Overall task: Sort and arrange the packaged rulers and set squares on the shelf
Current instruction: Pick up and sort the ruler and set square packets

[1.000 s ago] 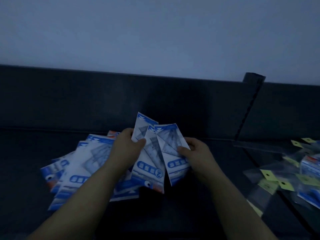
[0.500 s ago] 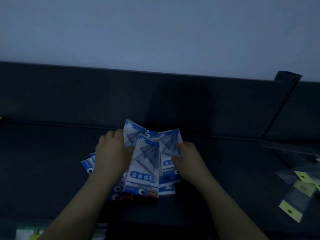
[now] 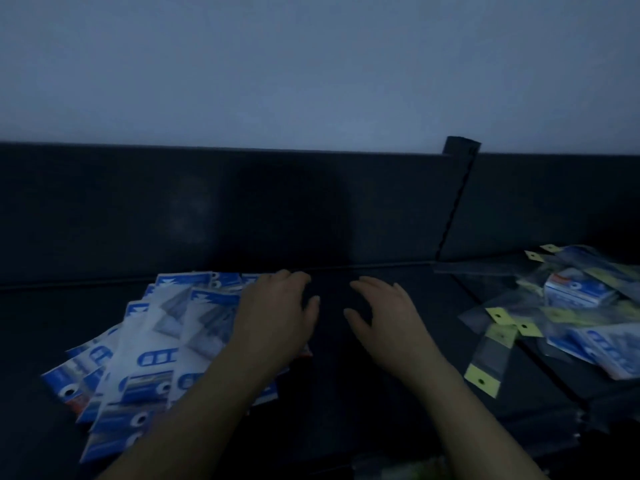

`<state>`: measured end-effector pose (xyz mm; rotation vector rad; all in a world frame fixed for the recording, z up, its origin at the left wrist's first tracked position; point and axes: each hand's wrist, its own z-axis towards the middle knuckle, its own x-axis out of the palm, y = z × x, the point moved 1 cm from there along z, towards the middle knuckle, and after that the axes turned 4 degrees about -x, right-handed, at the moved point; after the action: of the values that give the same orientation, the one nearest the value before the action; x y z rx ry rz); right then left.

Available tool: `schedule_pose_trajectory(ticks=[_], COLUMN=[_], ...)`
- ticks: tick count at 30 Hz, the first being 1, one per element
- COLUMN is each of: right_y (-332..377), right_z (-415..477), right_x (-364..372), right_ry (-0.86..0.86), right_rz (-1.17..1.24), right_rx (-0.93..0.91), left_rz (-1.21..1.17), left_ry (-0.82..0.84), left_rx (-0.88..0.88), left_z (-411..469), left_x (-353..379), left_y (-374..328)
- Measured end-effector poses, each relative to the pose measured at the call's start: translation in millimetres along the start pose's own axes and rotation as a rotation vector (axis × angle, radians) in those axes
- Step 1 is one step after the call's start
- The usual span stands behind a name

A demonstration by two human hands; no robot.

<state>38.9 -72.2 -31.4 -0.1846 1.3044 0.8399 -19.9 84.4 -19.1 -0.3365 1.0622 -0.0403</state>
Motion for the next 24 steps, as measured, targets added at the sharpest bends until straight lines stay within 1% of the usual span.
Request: schedule_pose_trajectory(ticks=[3, 5, 10, 14, 16, 18, 21, 24], right_y=[-44.2, -75.8, -156.3, -220.1, -245.3, -262.6, -273.2, -280.0], right_z=[-8.3, -15.2, -35.0, -53.1, -61.9, -68.4, -72.4, -72.3], right_x=[-20.5, -33.9, -71.7, -90.6, -93.1, -93.6, -99.4, -108.5], right_ry=[-0.06, -0.058, -0.011, 0.039, 0.072, 0.079, 0.054, 0.088], right_rz=[-0.041, -0.085, -0.158, -0.193, -0.193, -0.164, -0.104, -0.087], right_rx=[0.087, 0.152, 0.333, 0.483, 0.52, 0.495, 0.462, 0.432], left_rz=[-0.052, -0.106, -0.222, -0.186, -0.109, -0.057, -0.134, -0.191], left_ry=[0.062, 0.129, 0.398, 0.659, 0.743, 0.745, 0.694, 0.616], left_rx=[0.068, 0.102, 0.13, 0.131, 0.149, 0.151, 0.056, -0.009], left_z=[15.4, 24.8, 44.3, 56.4, 61.0, 68.2, 81.5, 93.3], left_x=[19.4, 33.6, 81.2, 121.0, 137.1, 149.7, 161.6, 169.5], left_y=[-44.0, -73.6, -144.0, -191.5, -207.0, -214.1, -212.6, -207.0])
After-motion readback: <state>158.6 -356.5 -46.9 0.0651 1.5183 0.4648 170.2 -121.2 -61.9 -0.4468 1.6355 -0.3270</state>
